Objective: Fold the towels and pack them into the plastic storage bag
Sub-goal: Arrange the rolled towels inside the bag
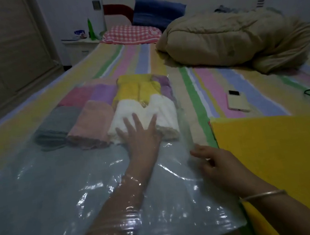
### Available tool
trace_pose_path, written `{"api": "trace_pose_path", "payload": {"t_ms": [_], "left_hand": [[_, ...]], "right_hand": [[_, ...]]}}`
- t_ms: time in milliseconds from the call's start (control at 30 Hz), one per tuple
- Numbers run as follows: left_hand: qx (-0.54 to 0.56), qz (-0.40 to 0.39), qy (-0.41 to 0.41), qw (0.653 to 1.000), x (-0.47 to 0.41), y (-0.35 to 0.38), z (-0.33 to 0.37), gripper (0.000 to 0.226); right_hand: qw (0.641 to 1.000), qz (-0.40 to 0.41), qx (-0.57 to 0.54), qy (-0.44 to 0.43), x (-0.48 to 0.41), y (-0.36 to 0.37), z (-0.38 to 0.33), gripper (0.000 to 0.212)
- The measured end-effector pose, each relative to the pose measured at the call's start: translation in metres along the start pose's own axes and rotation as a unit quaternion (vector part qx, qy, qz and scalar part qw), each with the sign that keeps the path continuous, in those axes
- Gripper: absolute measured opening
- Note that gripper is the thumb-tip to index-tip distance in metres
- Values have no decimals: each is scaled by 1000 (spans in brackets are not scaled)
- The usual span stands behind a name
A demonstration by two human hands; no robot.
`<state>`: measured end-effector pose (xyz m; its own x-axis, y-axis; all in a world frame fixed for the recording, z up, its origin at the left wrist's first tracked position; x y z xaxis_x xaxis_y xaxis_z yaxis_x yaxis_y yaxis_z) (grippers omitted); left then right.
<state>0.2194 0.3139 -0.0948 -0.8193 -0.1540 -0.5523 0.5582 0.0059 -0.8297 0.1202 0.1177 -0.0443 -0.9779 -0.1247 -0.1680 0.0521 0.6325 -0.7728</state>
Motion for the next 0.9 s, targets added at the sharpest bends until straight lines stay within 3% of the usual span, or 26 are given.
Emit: {"api": "trace_pose_path", "payload": {"t_ms": [167,267,367,500,567,667,733,800,900], "left_hand": [[-10,-20,-14,1000,-1,-1,5,59],[62,-26,-14,998,38,-27,18,63],[67,-43,-11,997,101,-49,43,58],[37,-48,-57,997,154,-96,67,50],[-3,-48,-34,998,180,-128,86,46],[22,-124,-90,988,211,-193,130,41],[42,-155,-100,982,218,-222,176,39],[69,-103,-86,989,216,-238,229,35],[274,-16,-7,962,210,-226,314,21]], "right_hand": [[999,-1,-38,28,-9,-9,12,46],[993,-30,-108,40,-14,-18,16,33],[985,-17,-162,60,-15,-40,30,20],[994,21,-107,-2,-3,-76,61,14],[996,33,-75,-18,15,-98,85,11],[998,59,-4,-13,48,-141,140,9],[995,88,24,37,71,-178,193,12],[985,119,22,119,96,-215,252,13],[951,171,-69,247,137,-262,323,13]]}}
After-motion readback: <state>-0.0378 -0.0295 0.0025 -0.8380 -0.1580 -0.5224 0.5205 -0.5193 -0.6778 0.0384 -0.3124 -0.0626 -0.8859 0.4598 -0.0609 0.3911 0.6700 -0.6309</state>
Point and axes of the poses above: each hand's wrist, its own x-axis away from the middle knuckle, its own y-axis out of the palm, z = x × y, the point moved 7 cm from there along -x, towards the middle knuckle, and after that the axes turned 13 degrees about z, right-handed, at the moved point
